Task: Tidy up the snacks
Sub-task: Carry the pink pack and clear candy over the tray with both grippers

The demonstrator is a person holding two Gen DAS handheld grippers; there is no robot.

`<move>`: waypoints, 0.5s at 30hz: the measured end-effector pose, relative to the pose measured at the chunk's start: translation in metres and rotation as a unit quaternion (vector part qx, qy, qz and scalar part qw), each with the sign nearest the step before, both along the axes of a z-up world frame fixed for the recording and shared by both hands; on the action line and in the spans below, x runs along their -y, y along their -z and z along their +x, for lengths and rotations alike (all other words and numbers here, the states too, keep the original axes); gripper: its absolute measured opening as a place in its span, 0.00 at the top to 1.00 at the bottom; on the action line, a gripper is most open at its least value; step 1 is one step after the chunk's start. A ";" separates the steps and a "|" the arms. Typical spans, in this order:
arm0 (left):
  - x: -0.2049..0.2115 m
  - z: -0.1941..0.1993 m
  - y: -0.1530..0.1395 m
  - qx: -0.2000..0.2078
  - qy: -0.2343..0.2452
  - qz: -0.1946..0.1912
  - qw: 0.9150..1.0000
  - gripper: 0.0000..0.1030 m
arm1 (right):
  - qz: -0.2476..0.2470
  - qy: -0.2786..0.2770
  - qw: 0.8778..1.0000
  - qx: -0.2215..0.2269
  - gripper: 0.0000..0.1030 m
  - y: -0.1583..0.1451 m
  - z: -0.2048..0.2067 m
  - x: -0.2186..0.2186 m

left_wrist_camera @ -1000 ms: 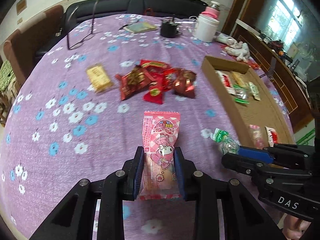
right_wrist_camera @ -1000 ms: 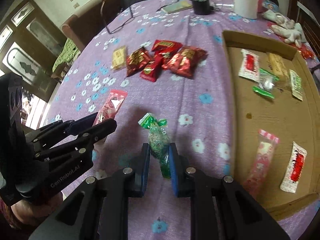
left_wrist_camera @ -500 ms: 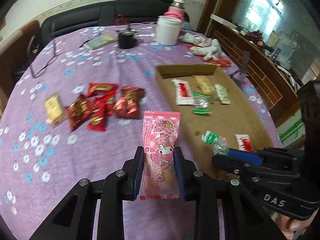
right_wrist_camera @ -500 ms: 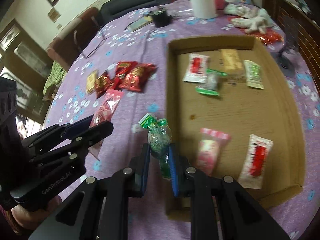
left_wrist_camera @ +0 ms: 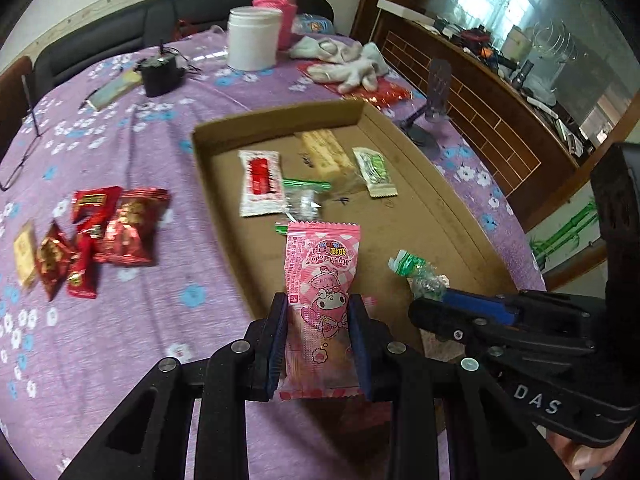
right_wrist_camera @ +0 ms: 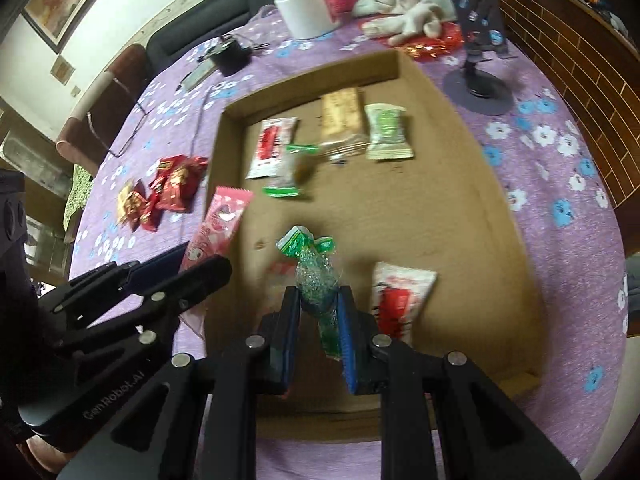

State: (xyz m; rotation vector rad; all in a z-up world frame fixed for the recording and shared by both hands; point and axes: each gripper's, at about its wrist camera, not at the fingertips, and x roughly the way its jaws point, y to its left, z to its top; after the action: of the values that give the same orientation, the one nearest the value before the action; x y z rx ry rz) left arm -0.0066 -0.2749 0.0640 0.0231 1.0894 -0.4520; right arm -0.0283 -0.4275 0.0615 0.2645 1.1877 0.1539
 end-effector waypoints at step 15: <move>0.025 0.025 0.029 -0.028 -0.007 0.020 0.999 0.71 | -0.018 -0.002 1.000 -0.014 0.83 0.021 0.038 0.018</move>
State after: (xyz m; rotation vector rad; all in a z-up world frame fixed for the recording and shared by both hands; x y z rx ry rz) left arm 0.0188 -0.2995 0.0349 0.0384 1.1522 -0.4198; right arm 0.0096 -0.4451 0.0401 0.2339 1.2183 0.1329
